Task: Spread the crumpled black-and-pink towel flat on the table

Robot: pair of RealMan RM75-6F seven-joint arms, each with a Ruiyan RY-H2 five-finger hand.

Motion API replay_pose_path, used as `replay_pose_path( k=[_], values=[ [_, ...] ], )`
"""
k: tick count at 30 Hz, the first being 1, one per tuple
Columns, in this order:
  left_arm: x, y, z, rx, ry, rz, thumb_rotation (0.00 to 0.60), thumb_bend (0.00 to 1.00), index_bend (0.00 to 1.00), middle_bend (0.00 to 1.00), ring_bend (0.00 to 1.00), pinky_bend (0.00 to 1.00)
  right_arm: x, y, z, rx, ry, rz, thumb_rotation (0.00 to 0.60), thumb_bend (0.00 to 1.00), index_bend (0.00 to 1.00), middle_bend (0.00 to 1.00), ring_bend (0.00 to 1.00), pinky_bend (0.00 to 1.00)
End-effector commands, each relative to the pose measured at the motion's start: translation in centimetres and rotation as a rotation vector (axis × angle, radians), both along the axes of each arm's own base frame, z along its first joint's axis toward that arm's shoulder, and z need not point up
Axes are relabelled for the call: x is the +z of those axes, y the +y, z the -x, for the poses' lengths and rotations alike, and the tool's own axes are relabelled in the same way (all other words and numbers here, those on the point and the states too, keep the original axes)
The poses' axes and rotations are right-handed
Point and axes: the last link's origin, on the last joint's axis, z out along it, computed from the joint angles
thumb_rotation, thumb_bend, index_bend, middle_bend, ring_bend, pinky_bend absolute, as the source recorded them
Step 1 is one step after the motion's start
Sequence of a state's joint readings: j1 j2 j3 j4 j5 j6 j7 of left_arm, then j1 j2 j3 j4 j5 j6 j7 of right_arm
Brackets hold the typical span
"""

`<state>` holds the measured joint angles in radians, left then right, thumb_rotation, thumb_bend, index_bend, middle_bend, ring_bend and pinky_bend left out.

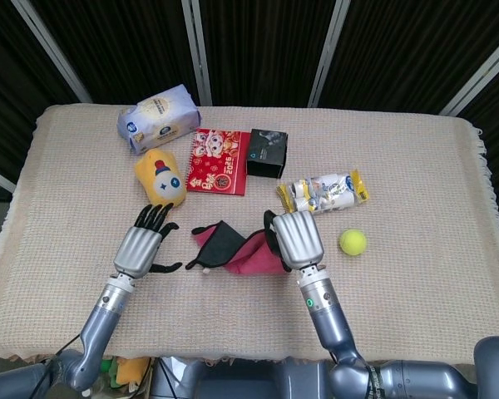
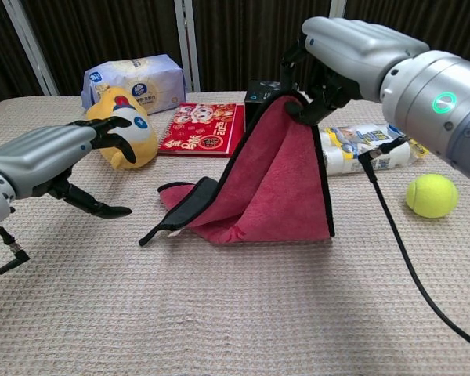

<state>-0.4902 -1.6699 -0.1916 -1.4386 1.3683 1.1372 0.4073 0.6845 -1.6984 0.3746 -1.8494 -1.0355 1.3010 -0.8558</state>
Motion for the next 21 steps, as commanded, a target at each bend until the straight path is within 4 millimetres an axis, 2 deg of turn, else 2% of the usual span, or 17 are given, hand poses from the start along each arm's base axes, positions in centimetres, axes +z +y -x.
replay_pose_path(
  k=[1,11,21],
  values=[
    [-0.6,0.2,-0.5,-0.001,-0.014,0.016,0.6,0.09,0.31,0.0,0.0,0.0,0.0,-0.4,-0.3,-0.007,-0.026,0.013,0.6,0.63,0.66,1.0,1.0,0.94],
    [-3.3,0.6,-2.2,-0.035,-0.01,0.041,0.6,0.09,0.36,0.0,0.0,0.0,-0.3,-0.8,-0.2,-0.036,-0.044,0.026,0.6,0.63,0.66,1.0,1.0,0.94],
    [-6.0,-0.1,-3.1,-0.046,-0.003,0.071,0.6,0.09,0.43,0.0,0.0,0.0,-0.1,-0.8,0.1,-0.046,-0.058,0.026,0.6,0.63,0.66,1.0,1.0,0.94]
  ],
)
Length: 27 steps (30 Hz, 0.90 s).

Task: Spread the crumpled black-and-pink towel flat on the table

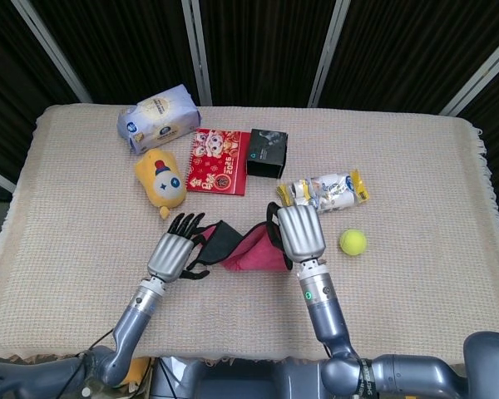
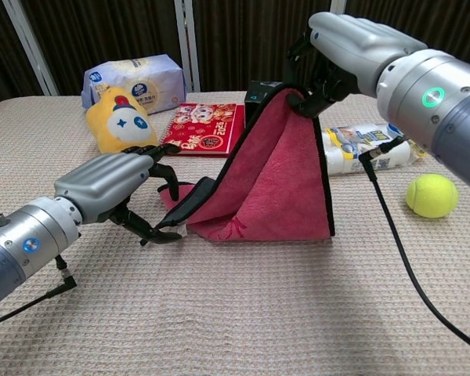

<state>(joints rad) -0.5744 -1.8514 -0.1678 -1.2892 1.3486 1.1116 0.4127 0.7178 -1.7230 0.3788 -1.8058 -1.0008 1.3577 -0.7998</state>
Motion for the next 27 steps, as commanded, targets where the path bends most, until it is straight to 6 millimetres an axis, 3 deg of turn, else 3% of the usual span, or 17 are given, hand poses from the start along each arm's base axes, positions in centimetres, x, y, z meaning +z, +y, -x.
replay_pose_path(
  k=[1,16,27],
  values=[
    [-0.7,-0.1,-0.2,0.002,0.0,0.01,0.6,0.09,0.44,0.0,0.0,0.0,0.0,0.1,0.0,0.001,-0.007,-0.002,0.6,0.63,0.66,1.0,1.0,0.94],
    [-2.5,0.4,-0.6,-0.001,0.016,0.015,0.6,0.2,0.55,0.03,0.0,0.0,0.3,0.3,0.3,-0.009,-0.001,0.008,0.6,0.63,0.66,1.0,1.0,0.94],
    [-1.6,0.8,0.2,0.006,0.009,-0.01,0.6,0.36,0.59,0.04,0.0,0.0,0.6,0.4,0.7,-0.019,0.006,0.017,0.6,0.64,0.66,1.0,1.0,0.94]
  ],
)
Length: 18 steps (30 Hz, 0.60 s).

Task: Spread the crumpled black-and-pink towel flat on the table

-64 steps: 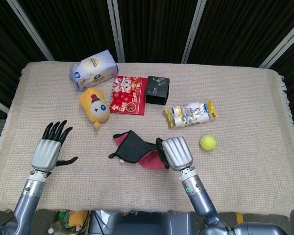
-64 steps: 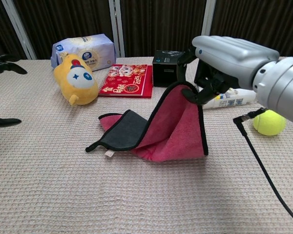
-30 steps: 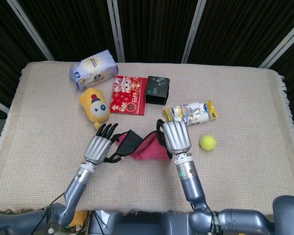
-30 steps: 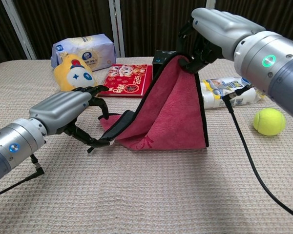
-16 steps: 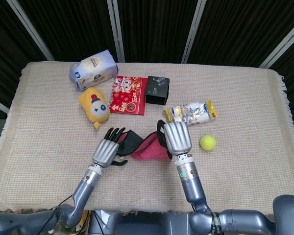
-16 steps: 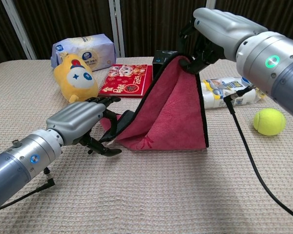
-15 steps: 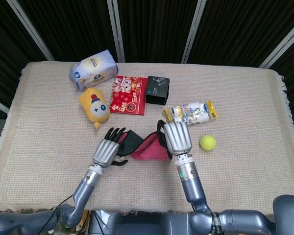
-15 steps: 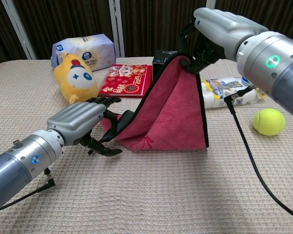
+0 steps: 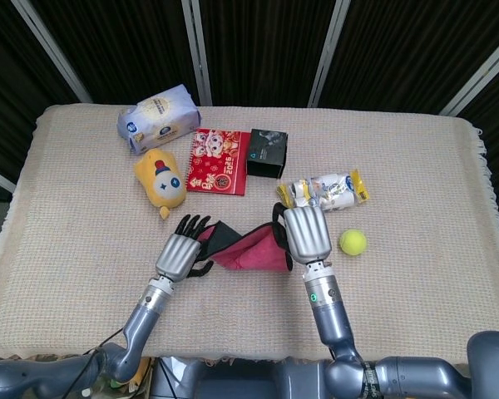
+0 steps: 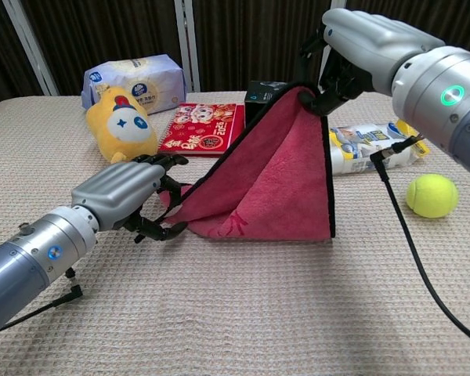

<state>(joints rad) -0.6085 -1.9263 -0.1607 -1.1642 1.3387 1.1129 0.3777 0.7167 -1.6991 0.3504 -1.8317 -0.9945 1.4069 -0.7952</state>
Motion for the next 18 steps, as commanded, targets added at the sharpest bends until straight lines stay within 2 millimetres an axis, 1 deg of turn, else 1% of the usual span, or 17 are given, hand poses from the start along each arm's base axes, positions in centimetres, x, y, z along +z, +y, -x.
replay_pose_path(
  k=[1,4,10,15,18],
  values=[
    [0.4,0.2,0.2,0.005,-0.007,-0.007,0.6,0.37,0.59,0.05,0.0,0.0,0.0,0.0,0.1,-0.001,0.002,-0.001,0.6,0.64,0.66,1.0,1.0,0.94],
    [1.0,0.6,0.2,0.008,-0.014,-0.023,0.6,0.4,0.59,0.05,0.0,0.0,0.0,0.1,0.3,-0.002,0.005,-0.002,0.6,0.64,0.66,1.0,1.0,0.94],
    [2.4,1.9,-0.7,-0.013,-0.021,-0.066,0.6,0.42,0.63,0.06,0.0,0.0,0.3,0.0,1.0,-0.012,0.006,0.003,0.6,0.64,0.66,1.0,1.0,0.94],
    [3.9,3.4,-2.0,-0.032,-0.029,-0.098,0.6,0.42,0.65,0.07,0.0,0.0,1.1,-0.1,1.7,-0.019,0.002,0.017,0.6,0.64,0.66,1.0,1.0,0.94],
    [5.0,4.4,-3.2,-0.058,-0.027,-0.128,0.6,0.42,0.66,0.07,0.0,0.0,1.7,-0.2,2.1,-0.025,-0.004,0.023,0.6,0.64,0.66,1.0,1.0,0.94]
  ],
)
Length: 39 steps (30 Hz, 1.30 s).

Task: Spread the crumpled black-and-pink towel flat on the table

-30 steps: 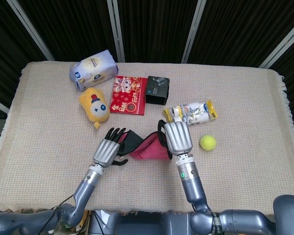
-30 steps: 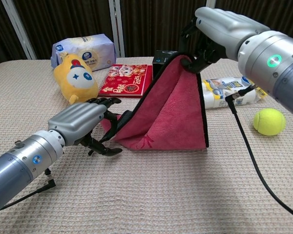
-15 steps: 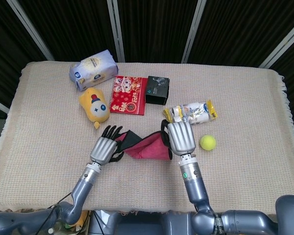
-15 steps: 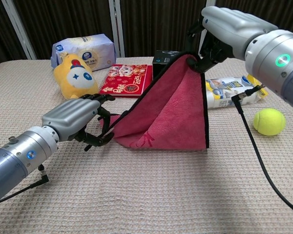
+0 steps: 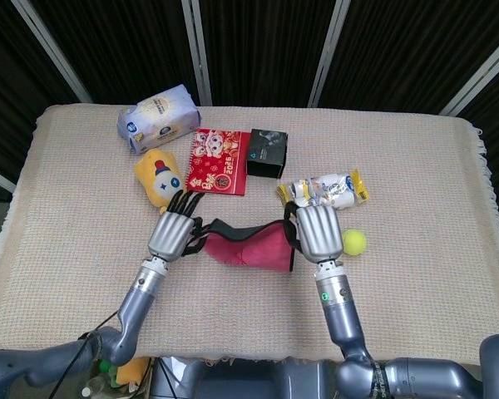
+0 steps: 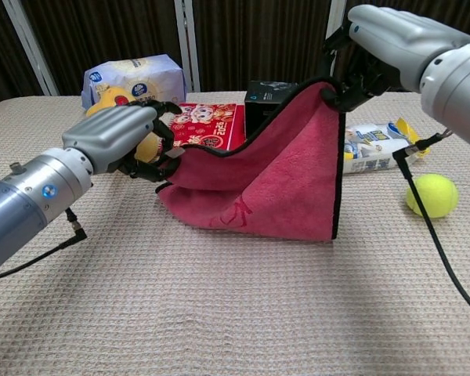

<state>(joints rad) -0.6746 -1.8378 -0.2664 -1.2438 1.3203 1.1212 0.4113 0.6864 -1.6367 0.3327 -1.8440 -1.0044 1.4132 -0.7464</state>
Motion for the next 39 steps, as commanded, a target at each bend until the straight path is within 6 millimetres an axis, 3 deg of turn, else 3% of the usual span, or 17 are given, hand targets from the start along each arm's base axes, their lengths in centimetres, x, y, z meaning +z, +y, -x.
replay_pose_path(
  k=[1,11,21,29,39],
  values=[
    [1.1,1.0,-1.2,-0.025,0.004,-0.029,0.6,0.42,0.67,0.07,0.0,0.0,0.6,-0.1,0.5,-0.007,-0.006,0.005,0.6,0.64,0.66,1.0,1.0,0.94],
    [3.2,2.6,-3.3,-0.056,0.031,-0.079,0.6,0.56,0.7,0.09,0.0,0.0,2.1,-0.3,1.9,-0.023,-0.024,0.014,0.6,0.64,0.66,1.0,1.0,0.94],
    [5.7,4.1,-6.1,-0.123,0.059,-0.162,0.6,0.58,0.71,0.1,0.0,0.0,3.8,-0.9,2.4,-0.024,-0.053,0.039,0.6,0.64,0.66,1.0,1.0,0.94],
    [8.1,5.4,-8.2,-0.102,-0.02,-0.183,0.6,0.58,0.71,0.11,0.0,0.0,5.1,-3.0,0.9,0.015,-0.088,0.062,0.6,0.63,0.66,1.0,1.0,0.94],
    [9.5,6.5,-9.4,-0.041,-0.133,-0.053,0.6,0.59,0.72,0.12,0.0,0.0,4.5,-5.7,0.3,0.034,-0.119,0.051,0.6,0.64,0.66,1.0,1.0,0.94]
  ],
)
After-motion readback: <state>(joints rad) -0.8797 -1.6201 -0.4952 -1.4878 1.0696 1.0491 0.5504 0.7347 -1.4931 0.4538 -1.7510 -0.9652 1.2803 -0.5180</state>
